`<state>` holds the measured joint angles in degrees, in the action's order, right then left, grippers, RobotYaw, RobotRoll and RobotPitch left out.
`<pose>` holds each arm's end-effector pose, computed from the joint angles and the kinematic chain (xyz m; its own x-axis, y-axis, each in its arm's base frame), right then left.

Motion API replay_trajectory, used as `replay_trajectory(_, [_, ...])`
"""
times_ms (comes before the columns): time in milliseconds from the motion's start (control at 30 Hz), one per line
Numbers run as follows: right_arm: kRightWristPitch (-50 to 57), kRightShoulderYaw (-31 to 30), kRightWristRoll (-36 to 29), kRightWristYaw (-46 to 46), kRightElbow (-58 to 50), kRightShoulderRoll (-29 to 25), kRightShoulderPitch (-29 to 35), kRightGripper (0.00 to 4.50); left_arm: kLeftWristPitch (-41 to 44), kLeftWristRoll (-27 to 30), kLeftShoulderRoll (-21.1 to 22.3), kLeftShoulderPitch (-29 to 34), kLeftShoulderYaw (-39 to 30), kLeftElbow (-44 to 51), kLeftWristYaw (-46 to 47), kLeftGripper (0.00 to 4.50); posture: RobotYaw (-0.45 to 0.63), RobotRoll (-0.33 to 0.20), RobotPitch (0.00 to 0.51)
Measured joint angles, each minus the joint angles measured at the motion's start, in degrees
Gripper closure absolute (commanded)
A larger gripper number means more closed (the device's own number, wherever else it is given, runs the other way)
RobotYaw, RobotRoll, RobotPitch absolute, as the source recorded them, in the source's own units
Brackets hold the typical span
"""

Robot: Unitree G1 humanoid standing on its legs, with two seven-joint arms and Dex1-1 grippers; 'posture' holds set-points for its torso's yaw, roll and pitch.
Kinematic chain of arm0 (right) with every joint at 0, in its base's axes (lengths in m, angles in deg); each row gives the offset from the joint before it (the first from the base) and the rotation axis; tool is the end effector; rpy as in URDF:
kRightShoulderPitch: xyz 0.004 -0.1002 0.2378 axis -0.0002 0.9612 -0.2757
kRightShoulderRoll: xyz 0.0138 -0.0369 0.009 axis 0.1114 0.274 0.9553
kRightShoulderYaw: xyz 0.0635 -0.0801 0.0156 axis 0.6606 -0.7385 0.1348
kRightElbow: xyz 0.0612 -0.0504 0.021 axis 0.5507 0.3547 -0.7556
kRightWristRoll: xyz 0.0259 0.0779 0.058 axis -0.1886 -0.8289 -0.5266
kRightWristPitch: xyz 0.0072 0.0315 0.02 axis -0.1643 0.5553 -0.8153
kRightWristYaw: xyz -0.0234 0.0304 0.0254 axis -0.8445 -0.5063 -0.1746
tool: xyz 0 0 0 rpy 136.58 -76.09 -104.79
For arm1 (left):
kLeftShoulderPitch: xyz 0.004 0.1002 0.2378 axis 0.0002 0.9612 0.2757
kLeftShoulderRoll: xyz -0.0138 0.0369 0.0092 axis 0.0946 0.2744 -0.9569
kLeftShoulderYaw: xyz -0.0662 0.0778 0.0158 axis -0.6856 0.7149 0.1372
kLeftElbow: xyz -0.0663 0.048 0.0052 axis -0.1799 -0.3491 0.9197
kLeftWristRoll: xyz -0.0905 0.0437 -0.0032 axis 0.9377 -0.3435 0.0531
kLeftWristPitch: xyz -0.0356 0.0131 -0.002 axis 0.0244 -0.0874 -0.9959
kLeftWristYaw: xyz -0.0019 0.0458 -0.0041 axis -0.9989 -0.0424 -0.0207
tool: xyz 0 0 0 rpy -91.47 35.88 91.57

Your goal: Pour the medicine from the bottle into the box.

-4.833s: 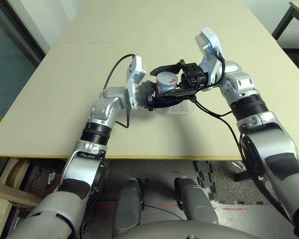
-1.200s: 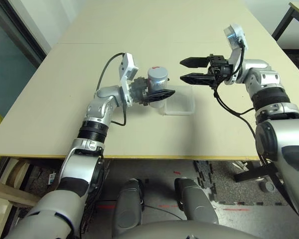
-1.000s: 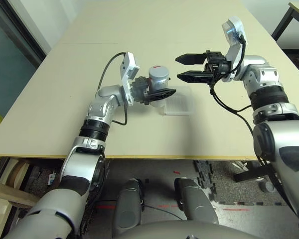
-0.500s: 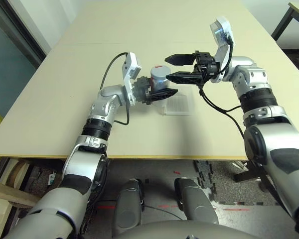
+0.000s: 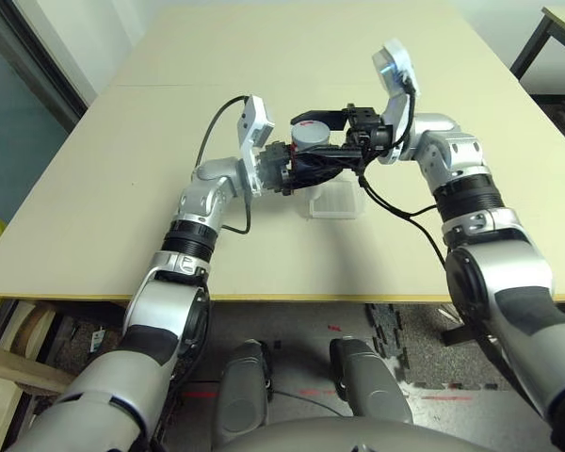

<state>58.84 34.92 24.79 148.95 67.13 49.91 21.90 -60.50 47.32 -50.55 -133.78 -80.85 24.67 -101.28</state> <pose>0.3649 -0.1447 0.2078 -0.0096 0.9981 0.0601 -0.9997 -0.0084 -0.0208 0.3460 0.1415 0.1529 0.1911 -0.9765 0.0999 0.9803 0.1951 0.0322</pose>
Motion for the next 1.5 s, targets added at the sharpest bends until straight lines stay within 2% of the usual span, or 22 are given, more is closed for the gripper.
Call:
replay_trajectory(900, [-3.91,-0.14,1.35,-2.97,7.42,0.41,-2.21,0.0,1.94,-0.01,-0.31,0.79,0.06,2.37,0.78,1.74,-0.21,0.0,0.097])
replay_trajectory(1300, [-3.84,-0.14,0.59,-1.74,9.83,-1.47,-2.48,0.0,2.32,-0.15,-0.27,0.78,0.57,2.31,2.06,1.74,-0.21,0.0,0.097])
replay_trajectory(1500, [-3.84,0.19,-0.21,-1.09,11.58,-4.18,-2.51,0.0,2.49,-0.17,0.88,0.84,0.21,2.02,2.71,1.74,-0.21,0.0,0.088])
